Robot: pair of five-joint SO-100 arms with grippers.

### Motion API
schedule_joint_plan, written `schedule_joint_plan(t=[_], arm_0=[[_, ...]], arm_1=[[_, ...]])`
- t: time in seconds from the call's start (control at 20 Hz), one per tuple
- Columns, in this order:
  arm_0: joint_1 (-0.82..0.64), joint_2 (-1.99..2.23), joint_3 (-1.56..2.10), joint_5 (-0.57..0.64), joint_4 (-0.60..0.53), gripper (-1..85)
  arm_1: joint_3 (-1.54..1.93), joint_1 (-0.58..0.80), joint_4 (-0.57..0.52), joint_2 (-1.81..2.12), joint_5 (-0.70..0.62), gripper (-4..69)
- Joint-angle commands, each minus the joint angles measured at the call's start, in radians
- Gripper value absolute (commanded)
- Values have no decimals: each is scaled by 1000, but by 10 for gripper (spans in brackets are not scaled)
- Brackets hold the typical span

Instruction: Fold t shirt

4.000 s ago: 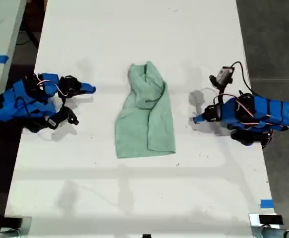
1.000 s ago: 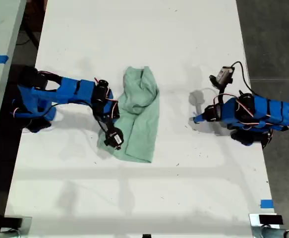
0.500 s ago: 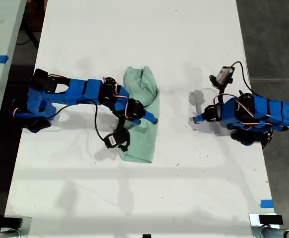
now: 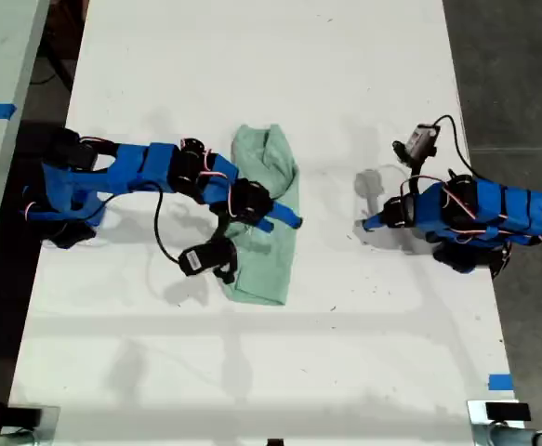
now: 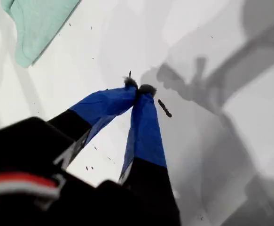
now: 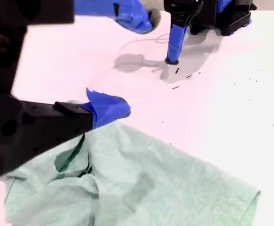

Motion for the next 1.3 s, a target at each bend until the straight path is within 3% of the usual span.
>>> schedule_joint_plan(t=[0.0, 0.1, 0.15, 0.3, 0.5, 0.6, 0.75, 0.9, 1.0, 1.1, 1.25], arm_0=[[-58, 107, 18, -54, 178, 189], [-101, 149, 112, -91, 339, 43], [-110, 181, 179, -91, 367, 4], [-120, 423, 420, -140, 383, -2], [-135, 1045, 808, -212, 354, -2], [-155, 1267, 1066, -209, 272, -2], [-275, 1422, 1532, -20, -100, -2], [-397, 1509, 1810, 101, -305, -2], [-437, 1772, 2002, 132, -333, -2], [-509, 2233, 2235, 130, -149, -2], [-526, 2233, 2209, 117, -126, 1]], arm_1=[[60, -9, 0, 9, -20, 12], [60, -9, 0, 9, -21, 12], [60, -9, 0, 9, -21, 12], [60, -9, 0, 9, -23, 11], [60, -5, 0, 9, -23, 11], [60, -2, 0, 9, -23, 11], [60, 2, 0, 9, -20, 11], [60, -5, 0, 9, -14, 11], [60, 0, 0, 9, -17, 11], [61, 5, 0, 9, -18, 11], [61, 6, -3, 9, -15, 11]])
